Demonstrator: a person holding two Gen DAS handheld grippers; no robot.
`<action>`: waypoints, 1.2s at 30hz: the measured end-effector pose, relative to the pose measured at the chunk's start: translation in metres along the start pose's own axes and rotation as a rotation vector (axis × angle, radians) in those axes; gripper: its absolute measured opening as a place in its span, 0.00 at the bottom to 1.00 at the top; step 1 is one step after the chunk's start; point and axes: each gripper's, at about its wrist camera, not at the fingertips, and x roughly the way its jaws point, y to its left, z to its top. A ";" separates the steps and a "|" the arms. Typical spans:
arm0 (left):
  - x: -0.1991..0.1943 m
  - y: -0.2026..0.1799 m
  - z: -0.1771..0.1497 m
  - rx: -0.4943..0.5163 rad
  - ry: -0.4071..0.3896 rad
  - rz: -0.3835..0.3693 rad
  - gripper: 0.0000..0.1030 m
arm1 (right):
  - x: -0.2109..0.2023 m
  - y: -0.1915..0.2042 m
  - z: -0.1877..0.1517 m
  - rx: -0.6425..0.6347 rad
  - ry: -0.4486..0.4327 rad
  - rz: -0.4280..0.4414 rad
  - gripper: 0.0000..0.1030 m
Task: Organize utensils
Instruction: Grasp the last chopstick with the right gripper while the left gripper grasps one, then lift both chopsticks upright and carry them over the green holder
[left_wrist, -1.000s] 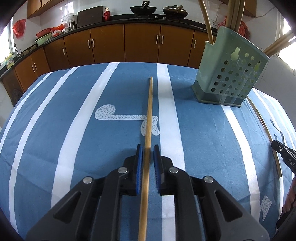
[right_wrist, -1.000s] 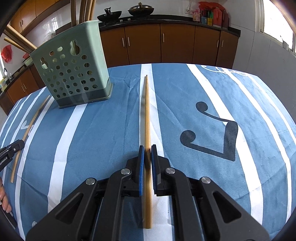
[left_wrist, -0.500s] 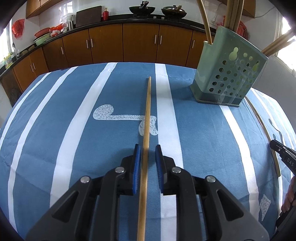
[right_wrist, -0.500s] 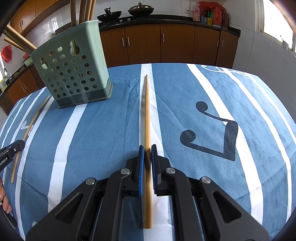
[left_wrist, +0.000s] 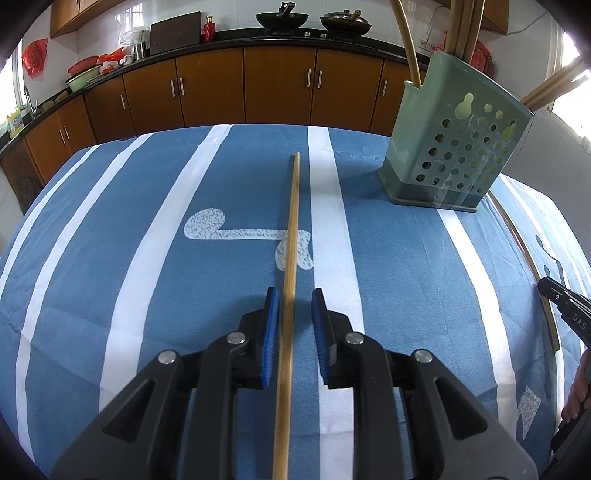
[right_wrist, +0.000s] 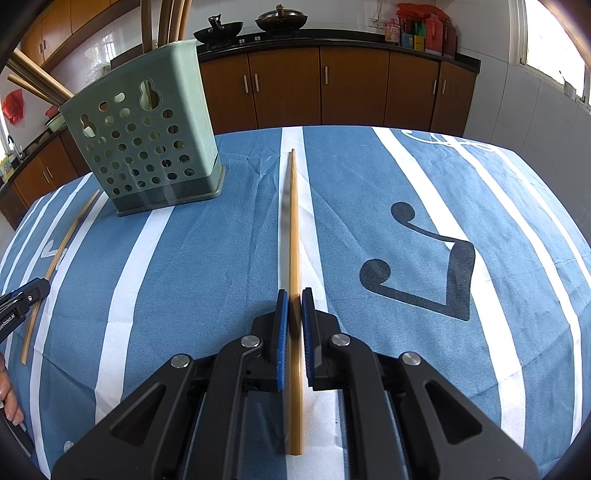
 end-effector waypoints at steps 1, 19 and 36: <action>0.000 0.000 0.000 0.000 0.000 0.001 0.20 | 0.000 0.000 0.000 0.000 0.000 0.000 0.08; -0.010 -0.002 -0.013 0.054 0.005 0.034 0.20 | -0.005 0.002 -0.006 0.003 0.001 0.004 0.08; -0.055 0.002 -0.008 0.041 -0.065 -0.007 0.08 | -0.063 -0.018 0.001 0.031 -0.146 0.005 0.07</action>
